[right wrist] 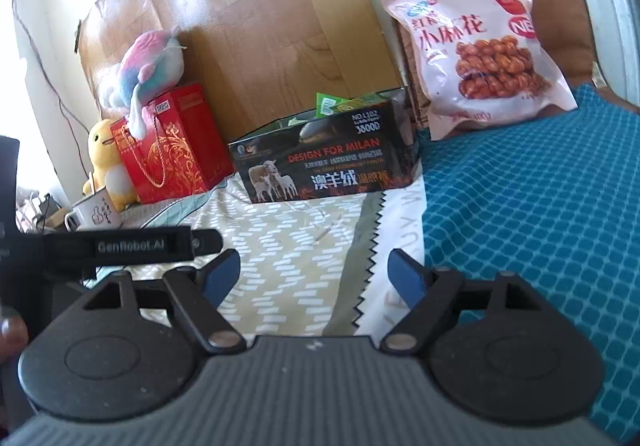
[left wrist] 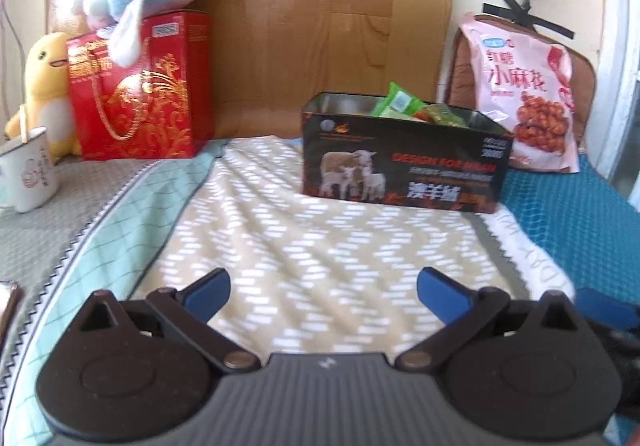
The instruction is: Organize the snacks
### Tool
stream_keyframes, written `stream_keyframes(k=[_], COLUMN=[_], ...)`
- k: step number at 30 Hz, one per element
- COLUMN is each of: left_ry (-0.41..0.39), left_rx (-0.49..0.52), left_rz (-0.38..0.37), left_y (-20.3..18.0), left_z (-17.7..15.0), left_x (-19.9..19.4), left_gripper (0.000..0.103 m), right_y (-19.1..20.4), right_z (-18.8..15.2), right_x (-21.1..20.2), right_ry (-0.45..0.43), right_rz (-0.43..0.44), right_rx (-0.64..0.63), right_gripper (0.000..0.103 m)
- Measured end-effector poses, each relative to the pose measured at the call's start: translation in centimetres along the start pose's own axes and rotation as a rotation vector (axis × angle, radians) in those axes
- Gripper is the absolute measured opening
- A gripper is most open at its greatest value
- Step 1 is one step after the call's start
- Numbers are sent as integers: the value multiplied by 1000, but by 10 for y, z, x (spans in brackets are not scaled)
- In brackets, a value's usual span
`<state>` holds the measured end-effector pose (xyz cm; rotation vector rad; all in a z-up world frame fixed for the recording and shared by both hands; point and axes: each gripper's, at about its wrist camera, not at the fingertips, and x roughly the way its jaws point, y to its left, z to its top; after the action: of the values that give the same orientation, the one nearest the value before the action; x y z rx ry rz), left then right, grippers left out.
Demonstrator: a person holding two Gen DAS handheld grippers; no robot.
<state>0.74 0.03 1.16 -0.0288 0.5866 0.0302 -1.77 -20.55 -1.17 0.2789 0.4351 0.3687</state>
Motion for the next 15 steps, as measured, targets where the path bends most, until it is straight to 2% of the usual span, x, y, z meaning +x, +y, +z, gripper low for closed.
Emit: stream_keyframes(k=[6,15], left_ry=[-22,-35], left_rx=[36,92], left_rz=[85,130], left_y=[-4,-11], left_z=[-5,-10], left_x=[1,2], left_gripper=[103,103], right_y=[-5,-8], right_z=[-1,-1], right_x=[-2,2], right_ry=[-2,19], right_rz=[5,12], right_rx=[40,56], right_gripper=[85,88])
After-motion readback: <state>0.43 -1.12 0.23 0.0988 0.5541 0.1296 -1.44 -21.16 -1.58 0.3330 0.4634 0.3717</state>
